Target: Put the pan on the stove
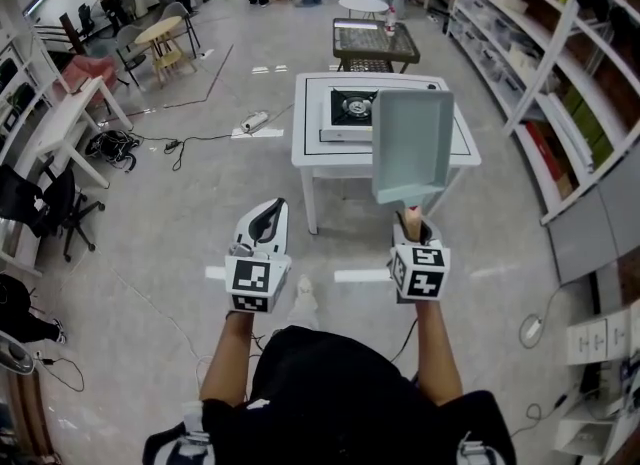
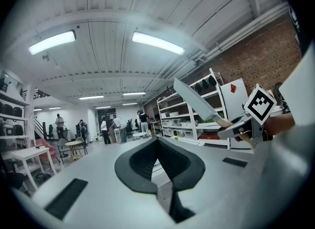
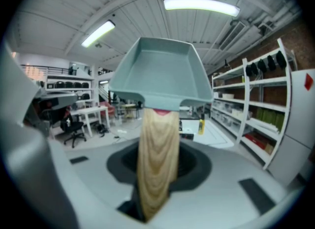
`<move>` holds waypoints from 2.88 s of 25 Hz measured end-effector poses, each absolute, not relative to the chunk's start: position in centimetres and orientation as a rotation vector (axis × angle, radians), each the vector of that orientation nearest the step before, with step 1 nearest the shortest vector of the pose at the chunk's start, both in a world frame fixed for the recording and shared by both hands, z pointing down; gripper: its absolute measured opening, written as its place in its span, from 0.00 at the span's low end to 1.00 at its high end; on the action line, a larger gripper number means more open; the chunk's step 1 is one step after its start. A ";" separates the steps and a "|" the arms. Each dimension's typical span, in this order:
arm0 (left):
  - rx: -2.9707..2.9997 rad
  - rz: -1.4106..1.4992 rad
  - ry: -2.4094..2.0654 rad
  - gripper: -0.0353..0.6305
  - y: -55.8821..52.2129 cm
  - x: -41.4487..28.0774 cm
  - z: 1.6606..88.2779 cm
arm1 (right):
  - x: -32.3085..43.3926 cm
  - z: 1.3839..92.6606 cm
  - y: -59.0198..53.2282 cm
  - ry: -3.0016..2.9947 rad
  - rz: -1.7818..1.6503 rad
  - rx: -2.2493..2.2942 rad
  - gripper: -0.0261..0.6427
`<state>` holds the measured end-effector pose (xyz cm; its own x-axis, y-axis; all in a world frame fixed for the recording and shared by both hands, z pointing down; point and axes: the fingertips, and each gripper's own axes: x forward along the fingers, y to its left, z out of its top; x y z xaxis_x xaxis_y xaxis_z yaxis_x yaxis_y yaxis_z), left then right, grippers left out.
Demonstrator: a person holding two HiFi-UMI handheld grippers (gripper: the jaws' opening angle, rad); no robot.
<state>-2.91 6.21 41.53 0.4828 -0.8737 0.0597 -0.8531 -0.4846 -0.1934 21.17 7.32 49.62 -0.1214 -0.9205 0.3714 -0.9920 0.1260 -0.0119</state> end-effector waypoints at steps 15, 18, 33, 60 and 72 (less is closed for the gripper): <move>-2.628 -0.204 1.492 0.09 -8.3 -4.2 41.9 | 19.5 49.8 -6.5 -2.092 0.379 1.853 0.23; -2.631 -0.205 1.480 0.09 -11.9 -4.7 41.4 | 18.9 49.2 -9.8 -2.089 0.377 1.860 0.23; -2.684 -0.189 1.428 0.09 -26.3 -6.8 41.5 | 16.4 48.5 -23.7 -2.046 0.393 1.887 0.23; -2.820 -0.268 1.355 0.09 -31.8 -4.2 45.7 | 17.9 52.0 -29.1 -1.926 0.509 1.878 0.23; -2.804 -0.301 1.460 0.09 -33.8 -3.4 47.2 | 19.5 55.9 -33.6 -1.890 0.576 1.780 0.23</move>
<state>-3.41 -33.79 47.23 0.5595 -0.8084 0.1831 -0.8149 -0.5769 -0.0569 19.52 -33.57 55.86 -0.0408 -0.7966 0.6031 -0.9976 0.0667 0.0206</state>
